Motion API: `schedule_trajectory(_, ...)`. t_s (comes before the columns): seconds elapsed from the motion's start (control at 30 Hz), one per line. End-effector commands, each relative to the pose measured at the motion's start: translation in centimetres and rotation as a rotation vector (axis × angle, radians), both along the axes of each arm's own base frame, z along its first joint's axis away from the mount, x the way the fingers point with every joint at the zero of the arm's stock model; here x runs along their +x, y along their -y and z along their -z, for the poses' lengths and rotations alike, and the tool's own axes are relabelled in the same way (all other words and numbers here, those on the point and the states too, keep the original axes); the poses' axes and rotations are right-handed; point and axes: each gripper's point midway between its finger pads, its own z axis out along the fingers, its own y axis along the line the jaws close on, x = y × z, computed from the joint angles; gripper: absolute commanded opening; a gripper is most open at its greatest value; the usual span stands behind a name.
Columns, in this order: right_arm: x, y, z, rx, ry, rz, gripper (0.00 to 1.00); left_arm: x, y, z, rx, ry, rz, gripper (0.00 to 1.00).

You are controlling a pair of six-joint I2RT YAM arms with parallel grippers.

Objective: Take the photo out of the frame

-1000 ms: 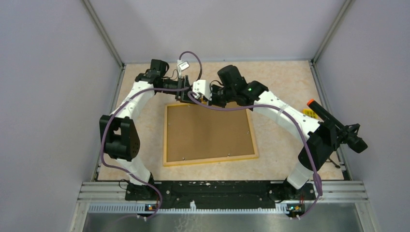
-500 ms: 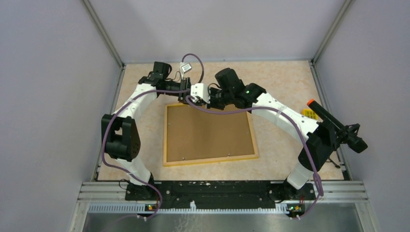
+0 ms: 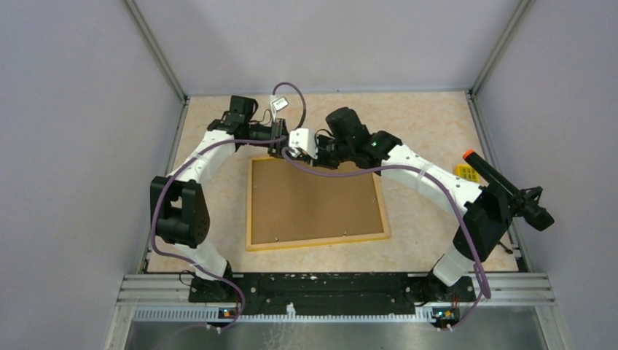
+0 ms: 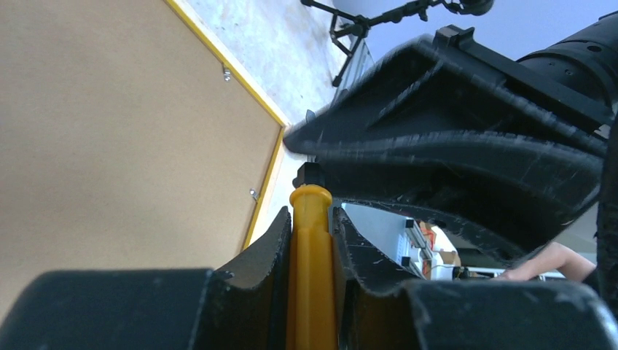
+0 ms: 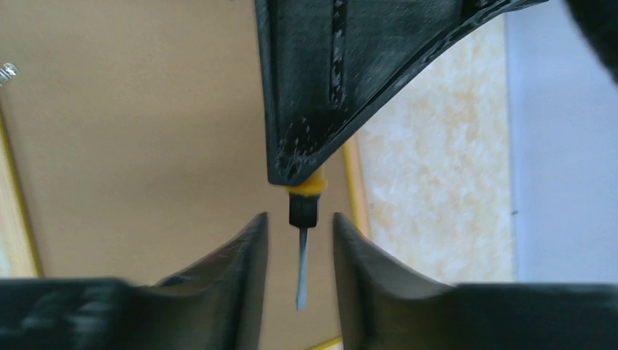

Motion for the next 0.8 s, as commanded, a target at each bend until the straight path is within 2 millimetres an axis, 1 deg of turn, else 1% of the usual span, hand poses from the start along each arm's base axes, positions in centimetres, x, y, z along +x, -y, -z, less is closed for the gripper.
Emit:
schedule_trajectory(0.0,0.9,1.6,-2.9,0.082,0.008,0.088,0.70,1.4,-3.6,-0.7,0.108,0.145,-0.111,0.00)
schedule_trajectory(0.07,2.1,3.0,-2.7,0.105,-0.037,0.149,0.77,2.2,-5.6,1.0,0.251,0.191,-0.165,0.00)
schedule_trajectory(0.1,2.6,3.6,-2.4,0.114,-0.064,0.177,0.79,2.4,-6.5,1.9,0.325,0.224,-0.169,0.00)
schedule_trajectory(0.17,3.5,4.7,-1.6,0.122,-0.115,0.227,0.82,2.4,-8.4,3.4,0.462,0.257,-0.184,0.00)
schedule_trajectory(0.23,4.4,5.6,-0.7,0.122,-0.158,0.270,0.84,2.3,-10.1,4.3,0.578,0.292,-0.191,0.00)
schedule_trajectory(0.37,6.1,6.7,1.7,0.099,-0.241,0.329,0.90,2.1,-13.7,5.5,0.796,0.352,-0.200,0.00)
schedule_trajectory(0.47,7.1,7.0,3.6,0.069,-0.295,0.355,0.92,2.3,-15.7,5.3,0.904,0.411,-0.218,0.00)
schedule_trajectory(0.53,7.9,6.7,5.0,0.054,-0.328,0.369,0.94,2.3,-16.4,5.2,0.942,0.433,-0.220,0.00)
schedule_trajectory(0.6,8.7,6.2,6.1,0.044,-0.363,0.377,0.96,2.2,-16.7,5.5,0.968,0.430,-0.206,0.00)
schedule_trajectory(0.63,9.1,6.0,7.0,0.033,-0.386,0.386,0.97,2.2,-16.9,5.7,0.977,0.425,-0.199,0.00)
schedule_trajectory(0.77,11.0,5.1,9.7,0.009,-0.461,0.406,0.99,1.8,-17.4,6.2,1.007,0.386,-0.186,0.00)
